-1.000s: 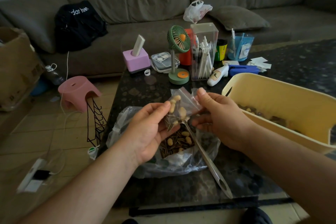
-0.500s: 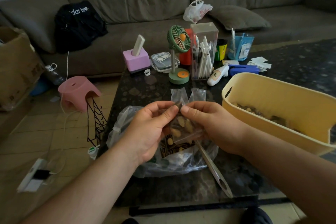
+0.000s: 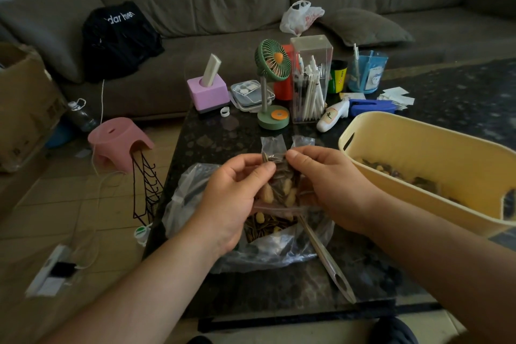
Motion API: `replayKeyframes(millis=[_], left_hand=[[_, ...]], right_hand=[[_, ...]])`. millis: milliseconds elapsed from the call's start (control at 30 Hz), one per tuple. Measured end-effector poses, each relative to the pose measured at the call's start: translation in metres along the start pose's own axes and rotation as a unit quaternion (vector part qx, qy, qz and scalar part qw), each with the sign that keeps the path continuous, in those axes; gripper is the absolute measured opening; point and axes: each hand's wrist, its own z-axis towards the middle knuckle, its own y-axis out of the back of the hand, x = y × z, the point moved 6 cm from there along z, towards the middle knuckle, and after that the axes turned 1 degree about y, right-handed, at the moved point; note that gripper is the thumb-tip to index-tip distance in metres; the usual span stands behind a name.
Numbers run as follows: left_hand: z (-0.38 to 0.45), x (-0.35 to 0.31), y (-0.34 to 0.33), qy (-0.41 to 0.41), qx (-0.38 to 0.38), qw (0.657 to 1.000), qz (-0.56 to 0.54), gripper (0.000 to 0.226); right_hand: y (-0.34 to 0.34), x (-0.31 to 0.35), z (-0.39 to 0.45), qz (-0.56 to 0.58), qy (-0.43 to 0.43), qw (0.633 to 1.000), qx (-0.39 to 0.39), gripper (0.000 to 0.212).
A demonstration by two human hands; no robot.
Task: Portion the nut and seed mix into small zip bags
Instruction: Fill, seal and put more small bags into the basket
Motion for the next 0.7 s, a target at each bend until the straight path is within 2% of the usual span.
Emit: replayKeyframes(millis=[200,300,367,467,567,700], left_hand=[[-0.002,-0.011,-0.006,-0.033,-0.021,0.999,0.004,0.014],[-0.001,-0.015,-0.010,-0.035,-0.024,0.999,-0.028,0.015],[-0.001,-0.018,-0.015,-0.036,0.006,0.999,-0.040,0.021],[-0.003,-0.019,-0.025,-0.042,0.063,0.997,0.007,0.042],[0.000,-0.032,-0.039,-0.072,0.067,0.995,0.020,0.036],[0.008,-0.048,-0.068,-0.078,0.070,0.994,-0.007,0.030]], right_hand=[[0.002,0.004,-0.001,0.038,-0.011,0.999,0.018,0.042],[0.001,0.007,-0.003,0.025,0.011,0.999,0.031,0.033],[0.005,0.011,-0.004,0.011,0.042,0.999,0.011,0.026],[0.012,0.022,-0.009,0.001,0.090,0.996,-0.019,0.023],[0.022,0.034,-0.014,0.018,0.100,0.995,-0.023,0.023],[0.045,0.051,-0.017,0.046,0.108,0.993,-0.021,0.043]])
